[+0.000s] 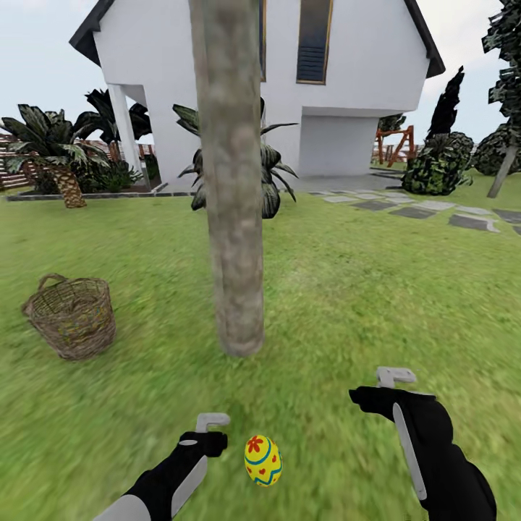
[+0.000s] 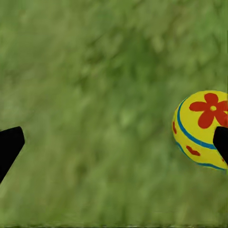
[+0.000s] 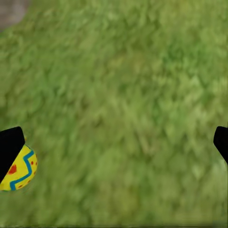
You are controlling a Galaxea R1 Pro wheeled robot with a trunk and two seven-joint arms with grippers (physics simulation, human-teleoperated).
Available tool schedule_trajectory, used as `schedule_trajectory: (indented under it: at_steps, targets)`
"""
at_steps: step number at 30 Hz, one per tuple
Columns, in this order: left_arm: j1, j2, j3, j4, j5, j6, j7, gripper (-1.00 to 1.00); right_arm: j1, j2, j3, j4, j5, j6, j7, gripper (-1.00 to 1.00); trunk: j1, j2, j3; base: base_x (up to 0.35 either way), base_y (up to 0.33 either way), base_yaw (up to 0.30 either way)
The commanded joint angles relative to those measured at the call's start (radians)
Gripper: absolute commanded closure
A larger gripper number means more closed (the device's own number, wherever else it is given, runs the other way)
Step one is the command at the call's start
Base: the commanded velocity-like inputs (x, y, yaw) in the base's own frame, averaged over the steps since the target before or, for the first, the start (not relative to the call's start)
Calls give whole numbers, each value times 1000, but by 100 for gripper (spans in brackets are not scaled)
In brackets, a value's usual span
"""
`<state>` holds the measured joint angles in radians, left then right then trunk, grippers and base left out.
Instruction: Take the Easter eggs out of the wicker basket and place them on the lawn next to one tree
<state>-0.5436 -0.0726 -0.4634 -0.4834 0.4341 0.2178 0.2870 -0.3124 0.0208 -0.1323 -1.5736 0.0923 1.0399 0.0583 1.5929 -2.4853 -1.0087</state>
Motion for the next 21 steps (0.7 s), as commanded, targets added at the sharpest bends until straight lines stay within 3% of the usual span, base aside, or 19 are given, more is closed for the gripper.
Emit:
schedule_trajectory:
  at_steps: [1,21]
  targets:
    - [-1,1,-8,-1,9,3,9,-100,-1,1,-1,-1,9,5,6,-100,-1,0,-1,-273,193,292]
    - [-1,1,-8,-1,9,3,9,-100,-1,1,-1,2,9,5,6,-100,-1,0,-1,-244,221,293]
